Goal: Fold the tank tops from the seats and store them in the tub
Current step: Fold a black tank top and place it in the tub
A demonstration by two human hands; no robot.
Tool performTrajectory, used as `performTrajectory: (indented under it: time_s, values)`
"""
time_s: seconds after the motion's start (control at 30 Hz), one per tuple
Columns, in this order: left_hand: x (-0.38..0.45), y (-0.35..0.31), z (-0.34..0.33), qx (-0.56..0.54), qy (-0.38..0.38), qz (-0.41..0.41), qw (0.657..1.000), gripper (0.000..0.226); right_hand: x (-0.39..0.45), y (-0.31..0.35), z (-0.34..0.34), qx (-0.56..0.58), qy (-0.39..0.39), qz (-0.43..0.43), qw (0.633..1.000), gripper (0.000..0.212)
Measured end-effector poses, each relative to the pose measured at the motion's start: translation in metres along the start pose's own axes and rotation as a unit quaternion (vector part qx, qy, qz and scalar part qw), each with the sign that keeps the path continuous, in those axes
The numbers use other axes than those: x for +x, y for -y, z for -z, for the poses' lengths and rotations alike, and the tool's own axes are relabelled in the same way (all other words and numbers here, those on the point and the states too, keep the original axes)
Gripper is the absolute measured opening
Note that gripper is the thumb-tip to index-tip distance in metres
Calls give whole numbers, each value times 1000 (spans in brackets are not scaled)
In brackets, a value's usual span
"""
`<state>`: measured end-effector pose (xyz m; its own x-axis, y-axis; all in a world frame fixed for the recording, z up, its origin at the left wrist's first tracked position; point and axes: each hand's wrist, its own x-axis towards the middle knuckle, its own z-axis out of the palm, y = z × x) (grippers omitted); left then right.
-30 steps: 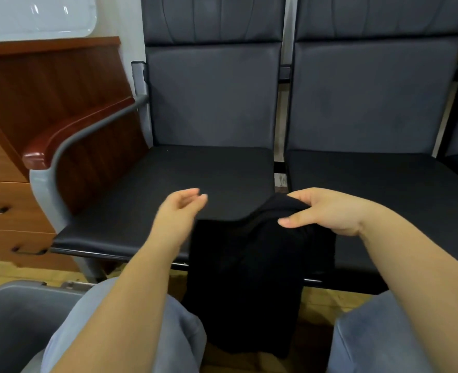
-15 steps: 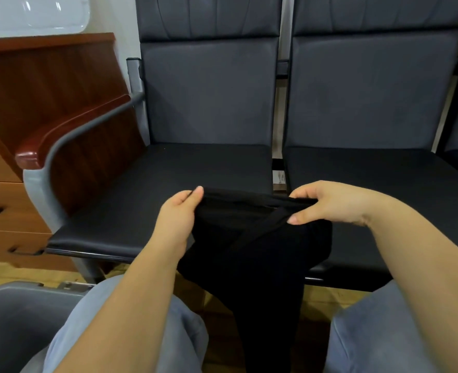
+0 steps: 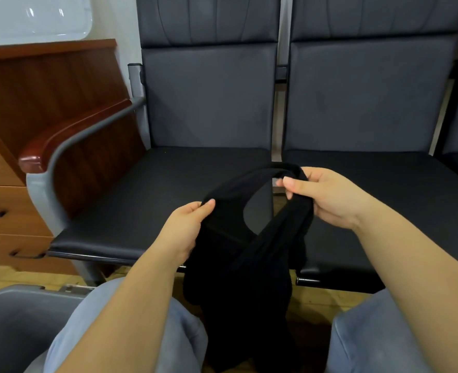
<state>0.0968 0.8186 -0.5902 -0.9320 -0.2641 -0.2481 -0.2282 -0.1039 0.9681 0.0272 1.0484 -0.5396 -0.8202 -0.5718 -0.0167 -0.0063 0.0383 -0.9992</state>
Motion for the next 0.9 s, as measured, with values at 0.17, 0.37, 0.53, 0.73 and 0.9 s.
performTrajectory:
  time_s: [0.17,0.37,0.53,0.73,0.9]
  values:
    - [-4,8,-16,75,30,-53,995,14,5,-1,-7,58,2,-22,998,22]
    - [-12,7,-32,86,28,-226,970,6,13,-13,-29,146,6,-51,988,14]
    - [-16,9,-36,141,146,-136,970,18,14,-10,-31,164,-2,-46,985,18]
    - [-14,3,-26,17,117,-112,987,15,16,-14,-12,-126,-78,-116,982,33]
    - [-21,0,-24,12,151,-103,983,17,10,-16,-24,-256,-43,-8,966,32]
